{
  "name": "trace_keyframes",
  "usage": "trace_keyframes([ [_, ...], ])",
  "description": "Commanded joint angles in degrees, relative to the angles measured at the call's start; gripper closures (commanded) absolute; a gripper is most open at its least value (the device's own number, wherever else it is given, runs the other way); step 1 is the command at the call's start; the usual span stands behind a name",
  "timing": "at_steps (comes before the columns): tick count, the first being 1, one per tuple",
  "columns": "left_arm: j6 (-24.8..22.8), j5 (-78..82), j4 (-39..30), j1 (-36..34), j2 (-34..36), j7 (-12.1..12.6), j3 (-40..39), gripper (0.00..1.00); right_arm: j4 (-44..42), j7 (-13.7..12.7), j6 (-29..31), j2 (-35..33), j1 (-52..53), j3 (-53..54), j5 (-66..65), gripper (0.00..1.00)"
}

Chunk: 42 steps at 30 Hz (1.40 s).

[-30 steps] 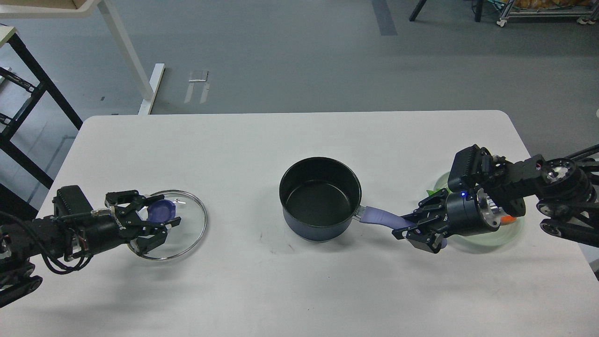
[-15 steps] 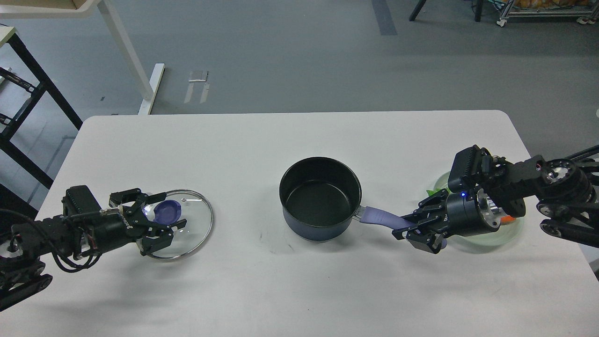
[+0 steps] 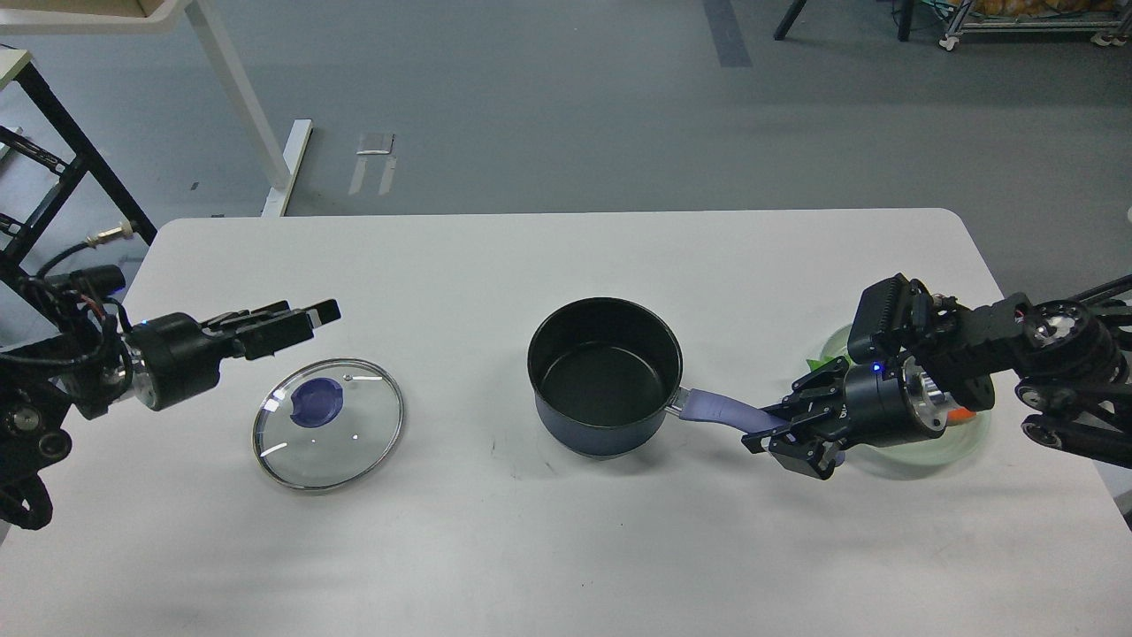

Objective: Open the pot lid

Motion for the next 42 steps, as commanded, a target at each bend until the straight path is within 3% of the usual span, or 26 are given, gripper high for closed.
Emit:
trace_keyframes([
  [1,-8.83,-18.13,2.58,-1.00,0.07,-0.02,-2.91,0.01,0.00,-0.01,-0.11,-0.02,0.00,0.03,0.09,0.30],
  [5,-11.49,-28.25,6.01,-0.91,-0.64,-0.02,-3.00,0.01,0.09,-0.01,-0.11,-0.11,0.09,0.12,2.10,0.03],
  [17,-11.84,-40.47,8.92,-0.91,-2.04,-0.02,-4.05,0.01,6.67,-0.01,-0.11,-8.54,8.08,1.79,12.38,0.02],
  [23,-11.57,-50.15,12.61,-0.82,-6.96,-0.02,-6.25,0.01,5.02,-0.01,-4.67,-11.54,7.13,9.34,29.75,0.02],
  [28,-12.01,-52.00,17.96,-0.21,-13.28,-0.02,-8.70,0.01,2.20,-0.01,-14.24,-7.77,0.90,12.95,55.94,0.02],
  [32,-12.19,-52.35,22.62,-0.03,-18.55,-0.02,-11.17,0.01,-3.58,-0.01,-20.75,-0.40,-6.65,19.17,73.34,0.02],
  [34,-12.28,-53.76,23.86,0.49,-20.41,0.73,-11.96,0.01,-7.36,-0.01,-20.86,3.12,-10.17,23.65,78.73,0.01],
  [38,-12.45,-55.96,25.35,2.43,-23.66,6.00,-13.72,0.01,-15.27,-0.01,-20.16,10.50,-18.44,35.25,87.43,0.01],
  [42,-15.26,-55.96,28.26,4.36,-25.86,6.80,-17.14,0.01,-22.48,-0.01,-12.01,14.12,-21.61,40.72,92.89,0.01],
])
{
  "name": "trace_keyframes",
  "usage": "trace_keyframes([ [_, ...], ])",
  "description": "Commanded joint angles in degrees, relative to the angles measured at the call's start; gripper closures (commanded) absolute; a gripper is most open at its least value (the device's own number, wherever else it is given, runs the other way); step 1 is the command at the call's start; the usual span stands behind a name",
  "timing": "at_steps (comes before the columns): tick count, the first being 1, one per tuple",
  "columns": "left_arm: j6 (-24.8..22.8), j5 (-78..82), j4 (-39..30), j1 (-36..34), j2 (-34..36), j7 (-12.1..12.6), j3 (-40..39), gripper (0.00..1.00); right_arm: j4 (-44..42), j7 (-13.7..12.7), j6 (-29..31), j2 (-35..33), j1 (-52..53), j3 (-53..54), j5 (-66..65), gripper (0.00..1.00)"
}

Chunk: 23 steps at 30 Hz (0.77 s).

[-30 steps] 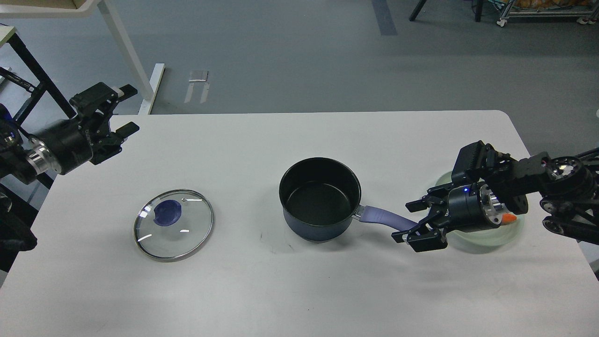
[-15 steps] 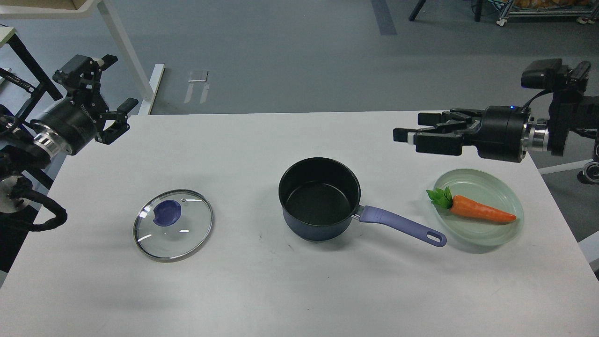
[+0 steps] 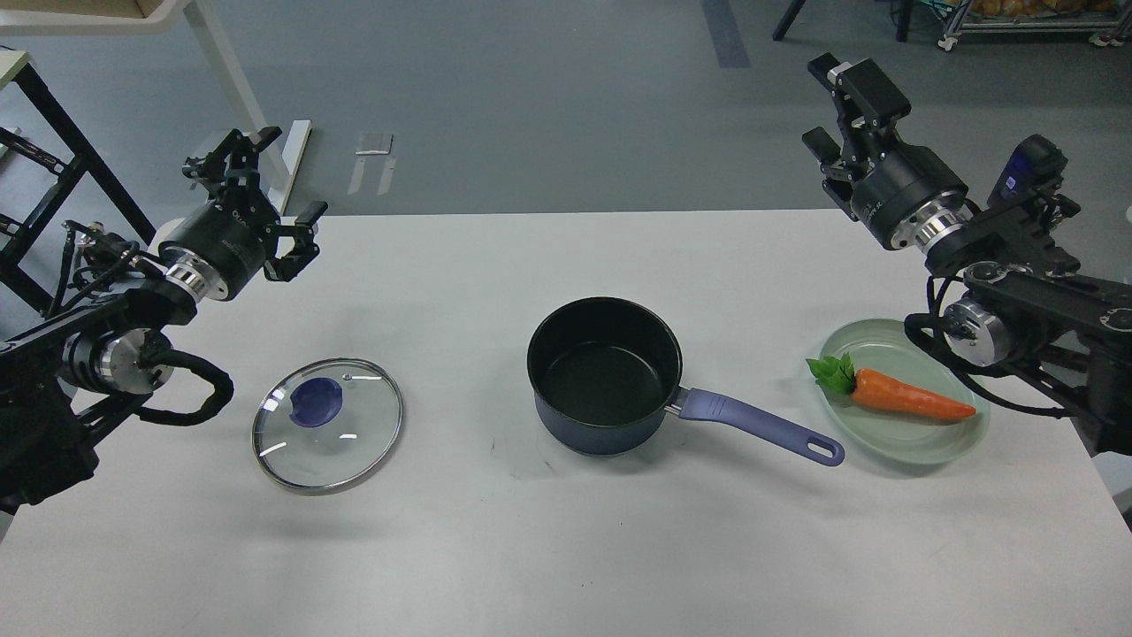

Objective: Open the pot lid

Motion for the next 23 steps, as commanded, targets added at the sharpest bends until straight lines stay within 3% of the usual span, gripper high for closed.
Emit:
trace_keyframes([
  [1,-2.99,-0.09,1.71,1.81,-1.66,0.67,-3.12,0.01,-6.14,0.01,10.38,2.14,-2.21,3.81,5.81,0.01],
  [4,-4.67,-0.09,1.88,3.75,-2.45,0.75,-4.80,0.01,-9.84,0.01,21.73,2.32,-3.17,3.63,14.76,0.01],
  [8,-5.11,-0.09,2.06,6.30,-3.51,1.28,-6.47,0.01,-15.11,0.01,30.28,4.51,-4.93,3.11,18.13,0.01],
  [12,-7.22,0.00,2.93,7.44,-4.22,1.55,-7.79,0.01,-16.97,0.01,31.61,6.80,-6.42,2.58,18.05,0.01],
  [23,-7.40,0.17,3.82,7.53,-3.51,1.28,-8.67,0.01,-19.25,0.01,30.02,12.16,-8.27,4.95,17.96,0.01],
])
